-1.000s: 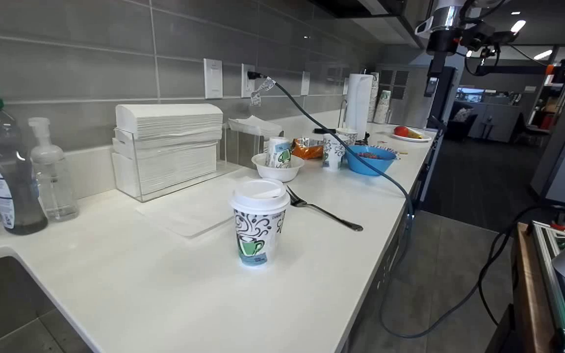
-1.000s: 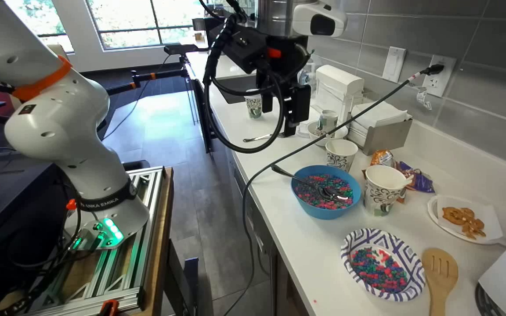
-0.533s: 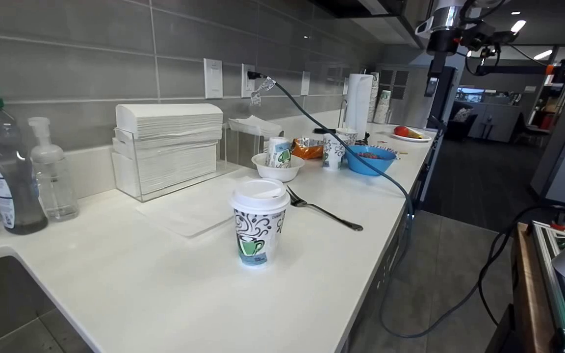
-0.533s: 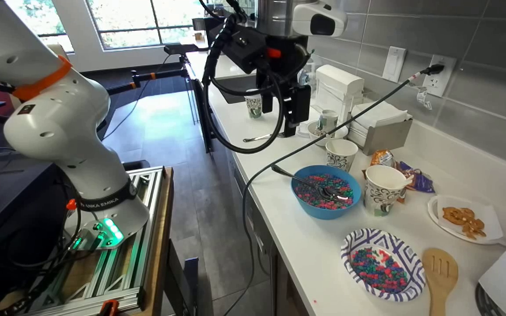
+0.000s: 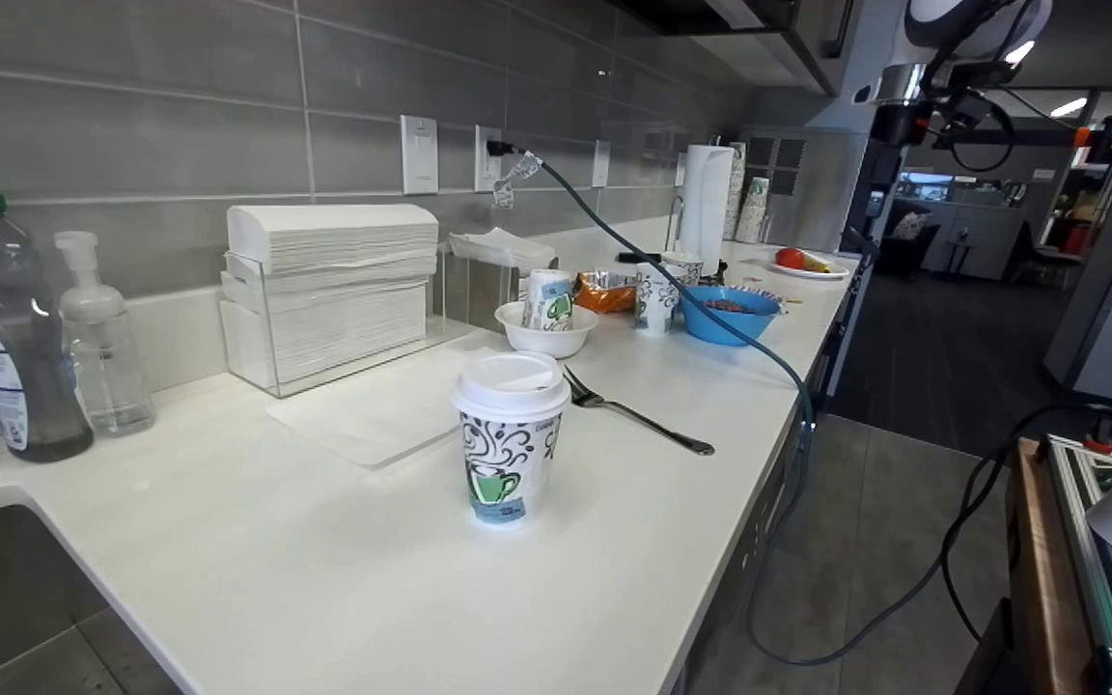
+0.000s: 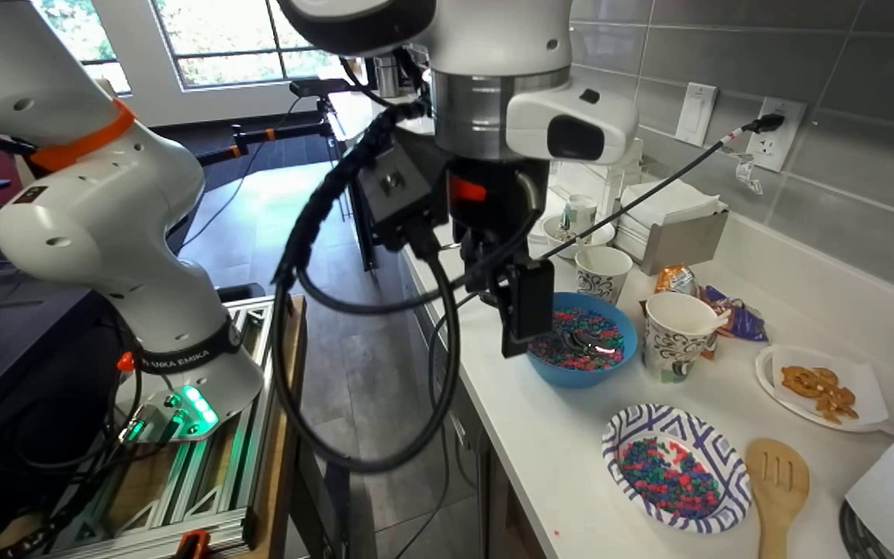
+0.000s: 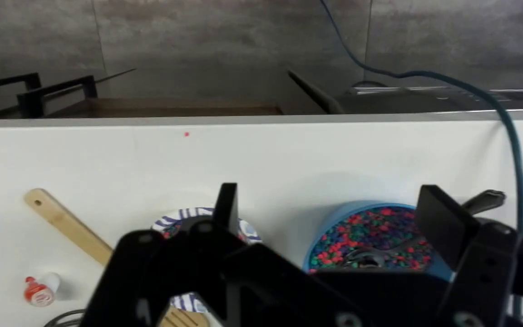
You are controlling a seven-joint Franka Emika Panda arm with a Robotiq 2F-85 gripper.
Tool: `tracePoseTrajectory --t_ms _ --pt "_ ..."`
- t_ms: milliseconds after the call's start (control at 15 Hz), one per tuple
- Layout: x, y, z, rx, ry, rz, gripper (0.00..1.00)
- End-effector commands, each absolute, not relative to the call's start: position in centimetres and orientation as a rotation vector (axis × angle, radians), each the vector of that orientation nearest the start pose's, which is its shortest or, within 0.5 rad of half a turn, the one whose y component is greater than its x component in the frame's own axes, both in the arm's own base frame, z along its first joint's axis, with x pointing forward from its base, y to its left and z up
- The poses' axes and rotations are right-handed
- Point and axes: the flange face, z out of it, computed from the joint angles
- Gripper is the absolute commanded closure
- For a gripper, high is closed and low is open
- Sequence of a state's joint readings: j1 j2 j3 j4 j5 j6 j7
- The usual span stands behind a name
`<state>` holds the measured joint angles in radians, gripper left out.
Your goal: Pick up the small piece close to the edge and put it in the white plate with blue markings
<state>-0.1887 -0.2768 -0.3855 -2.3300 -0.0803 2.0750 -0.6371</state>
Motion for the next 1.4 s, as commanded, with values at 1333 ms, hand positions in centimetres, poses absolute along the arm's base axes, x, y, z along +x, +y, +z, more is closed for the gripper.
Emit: tracePoseTrajectory --t_ms 1333 --pt "40.2 -35.5 32.5 -3.184 -0.036 -0.032 0.00"
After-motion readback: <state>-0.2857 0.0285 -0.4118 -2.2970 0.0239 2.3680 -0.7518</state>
